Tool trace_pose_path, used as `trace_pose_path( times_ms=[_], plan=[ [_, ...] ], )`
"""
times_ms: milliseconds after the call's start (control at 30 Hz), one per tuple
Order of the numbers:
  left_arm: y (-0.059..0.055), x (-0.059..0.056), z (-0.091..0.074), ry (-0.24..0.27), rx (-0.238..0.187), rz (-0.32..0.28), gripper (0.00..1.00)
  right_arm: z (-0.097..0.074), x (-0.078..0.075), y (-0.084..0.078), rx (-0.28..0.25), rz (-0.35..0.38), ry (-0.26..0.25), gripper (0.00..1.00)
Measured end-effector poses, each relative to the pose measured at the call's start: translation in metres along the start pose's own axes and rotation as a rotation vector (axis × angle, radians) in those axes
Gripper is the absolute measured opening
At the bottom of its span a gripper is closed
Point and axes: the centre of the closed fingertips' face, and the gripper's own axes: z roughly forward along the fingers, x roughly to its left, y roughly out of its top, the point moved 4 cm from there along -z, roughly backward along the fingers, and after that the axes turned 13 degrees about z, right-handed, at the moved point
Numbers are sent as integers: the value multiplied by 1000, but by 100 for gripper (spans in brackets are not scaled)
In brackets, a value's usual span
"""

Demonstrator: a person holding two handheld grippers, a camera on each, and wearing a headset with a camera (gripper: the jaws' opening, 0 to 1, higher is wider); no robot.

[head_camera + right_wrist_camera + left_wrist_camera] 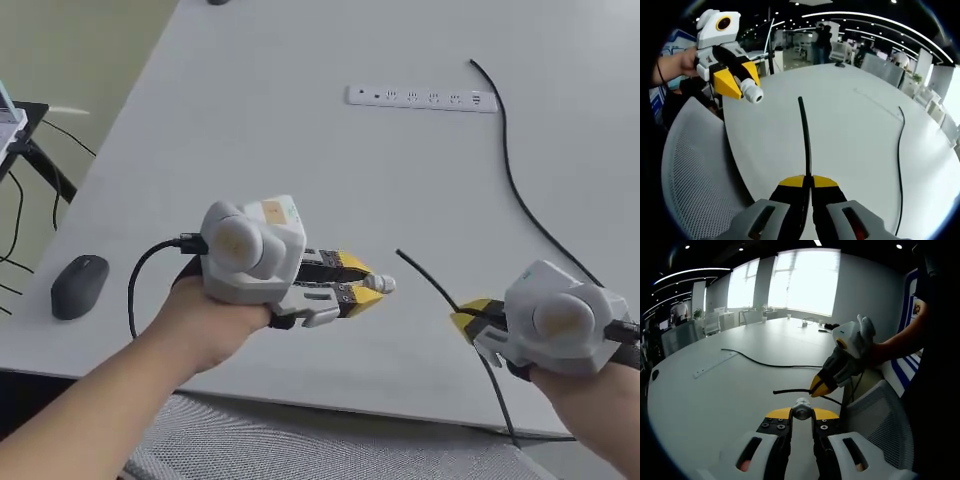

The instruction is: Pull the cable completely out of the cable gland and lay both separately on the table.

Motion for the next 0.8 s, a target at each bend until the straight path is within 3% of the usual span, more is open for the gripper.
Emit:
trace_pose_path(
  times_ms=[467, 800],
  plan=[
    [-9, -3, -5, 2, -4, -16, 15, 2, -3, 12, 5, -20, -7, 0],
    [-24, 0, -15, 0, -11, -32, 15, 13, -3, 27, 13, -4, -8, 0]
  ],
)
